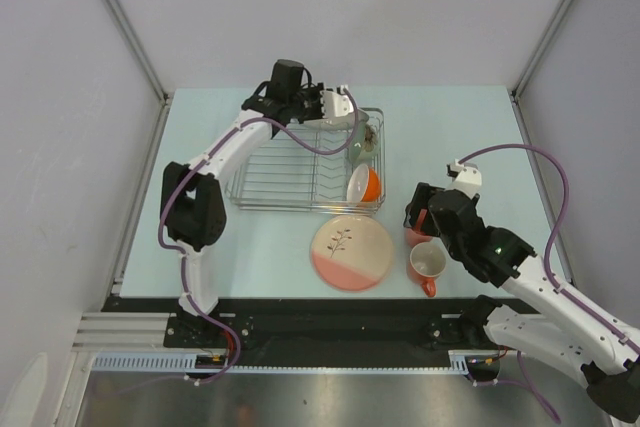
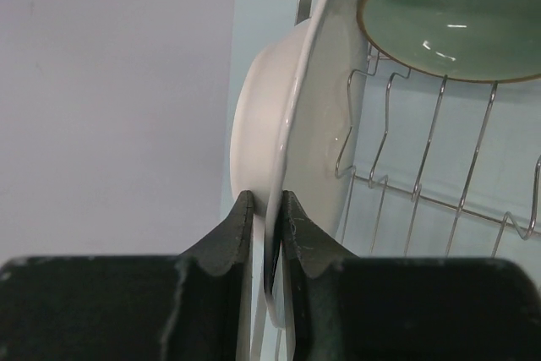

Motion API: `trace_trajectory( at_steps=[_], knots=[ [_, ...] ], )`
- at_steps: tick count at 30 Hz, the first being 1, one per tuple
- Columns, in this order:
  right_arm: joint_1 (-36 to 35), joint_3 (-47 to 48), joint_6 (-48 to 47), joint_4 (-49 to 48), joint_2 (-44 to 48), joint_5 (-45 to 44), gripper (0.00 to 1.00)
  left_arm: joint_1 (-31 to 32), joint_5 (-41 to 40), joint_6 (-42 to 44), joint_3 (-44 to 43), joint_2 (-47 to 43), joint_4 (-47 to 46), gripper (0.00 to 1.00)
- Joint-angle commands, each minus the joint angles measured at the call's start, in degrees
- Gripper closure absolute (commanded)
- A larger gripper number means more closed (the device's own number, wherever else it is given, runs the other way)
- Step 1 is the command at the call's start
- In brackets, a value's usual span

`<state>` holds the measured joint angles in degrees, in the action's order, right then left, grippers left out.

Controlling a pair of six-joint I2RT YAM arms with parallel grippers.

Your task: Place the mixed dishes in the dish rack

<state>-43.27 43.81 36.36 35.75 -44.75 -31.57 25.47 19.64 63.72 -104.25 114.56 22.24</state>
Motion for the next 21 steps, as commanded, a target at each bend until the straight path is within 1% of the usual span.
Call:
trace_trajectory(
  at_steps=[1,5,11,13,16,18,20,21],
  knots=[
    [0.20,-0.39,1.35,-0.50,1.07,-0.95,0.16,2.03,5.23,1.31,0.45,-1.71,5.35,1.00],
    [0.11,-0.48,1.52,-0.33,1.33,-0.95,0.16,2.74,5.94,2.19,0.89,-1.45,8.42,1.00],
    [0.29,-0.31,1.43,0.29,1.95,-1.21,0.16,4.23,7.43,2.55,-0.87,-0.22,14.40,1.00],
    [0.20,-0.22,1.43,0.29,2.04,-1.21,0.16,4.76,8.04,2.63,-2.27,0.31,16.51,1.00],
    [0.20,-0.22,1.17,0.03,1.86,-1.12,0.16,5.55,8.66,3.07,-5.52,1.97,22.47,1.00],
    [0.20,-0.13,1.00,-0.50,1.77,-1.04,0.16,5.73,8.23,3.07,-6.67,2.51,23.11,1.00],
    [0.20,-0.04,0.82,-0.50,1.42,-1.04,0.16,5.81,8.05,2.72,-6.41,2.51,21.71,1.00],
    [0.20,0.04,0.82,-0.68,1.34,-1.04,0.16,5.81,7.61,2.37,-6.06,2.68,21.01,0.98]
  ],
)
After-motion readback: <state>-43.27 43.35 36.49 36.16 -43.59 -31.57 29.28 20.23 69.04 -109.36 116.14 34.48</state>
